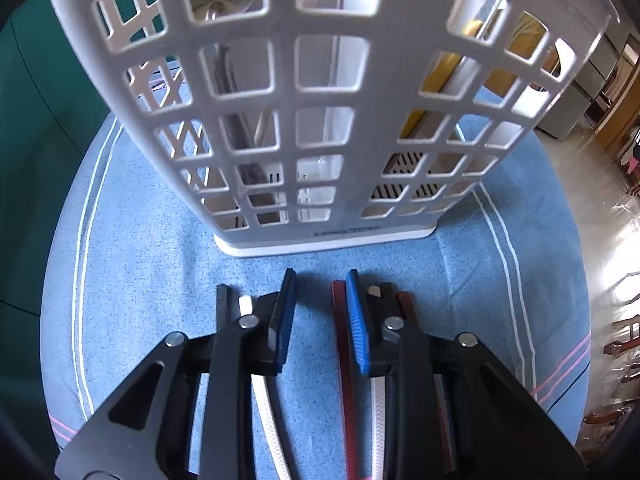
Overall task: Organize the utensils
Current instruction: 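Grasp a dark red chopstick with the left tool and lift it, then carry the red chopstick above the caddy with the left tool while the right tool grasps another red chopstick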
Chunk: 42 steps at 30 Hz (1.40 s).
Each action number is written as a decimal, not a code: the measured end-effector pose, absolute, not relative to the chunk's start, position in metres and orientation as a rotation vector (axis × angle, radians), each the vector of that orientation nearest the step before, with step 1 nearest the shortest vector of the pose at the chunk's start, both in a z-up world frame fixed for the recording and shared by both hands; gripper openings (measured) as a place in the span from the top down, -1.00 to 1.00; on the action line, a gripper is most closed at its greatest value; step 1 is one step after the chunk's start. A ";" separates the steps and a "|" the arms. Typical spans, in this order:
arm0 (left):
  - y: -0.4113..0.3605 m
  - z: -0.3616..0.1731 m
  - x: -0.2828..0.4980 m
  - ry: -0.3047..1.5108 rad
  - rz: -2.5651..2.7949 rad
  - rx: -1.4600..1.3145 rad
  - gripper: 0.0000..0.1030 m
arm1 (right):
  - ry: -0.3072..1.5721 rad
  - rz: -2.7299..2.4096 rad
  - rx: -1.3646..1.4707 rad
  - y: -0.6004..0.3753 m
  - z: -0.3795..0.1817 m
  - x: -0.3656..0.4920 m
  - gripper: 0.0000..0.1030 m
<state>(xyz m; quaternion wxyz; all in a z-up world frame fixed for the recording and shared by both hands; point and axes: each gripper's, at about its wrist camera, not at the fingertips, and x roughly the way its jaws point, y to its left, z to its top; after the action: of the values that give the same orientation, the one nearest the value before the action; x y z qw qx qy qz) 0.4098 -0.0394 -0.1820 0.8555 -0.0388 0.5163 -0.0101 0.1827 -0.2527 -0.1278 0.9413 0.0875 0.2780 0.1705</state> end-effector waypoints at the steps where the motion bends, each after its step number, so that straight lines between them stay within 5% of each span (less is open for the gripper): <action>1: -0.041 -0.182 0.412 1.086 -0.019 -0.079 0.51 | 0.570 0.348 0.180 -0.253 -0.128 0.182 -0.93; 8: -0.056 -0.186 0.415 1.078 -0.002 -0.037 0.54 | 0.575 0.347 0.179 -0.252 -0.129 0.183 -0.93; 12: -0.071 -0.188 0.410 1.074 -0.008 -0.010 0.87 | 0.577 0.347 0.179 -0.251 -0.129 0.184 -0.93; 18: -0.071 -0.188 0.407 1.064 -0.052 -0.067 0.88 | 0.579 0.347 0.181 -0.251 -0.130 0.186 -0.93; 31: -0.009 0.008 0.261 0.581 -0.347 -0.210 0.88 | 0.639 0.326 0.177 -0.246 -0.143 0.203 -0.93; 42: 0.045 0.056 0.177 0.325 -0.273 -0.094 0.88 | 0.816 0.372 0.117 -0.202 -0.136 0.298 -0.93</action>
<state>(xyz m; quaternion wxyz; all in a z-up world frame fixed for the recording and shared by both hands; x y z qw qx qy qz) 0.1771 0.0454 0.0563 0.9764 -0.0468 0.1614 -0.1353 0.2977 -0.2024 -0.1362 0.8994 0.0567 0.3944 0.1799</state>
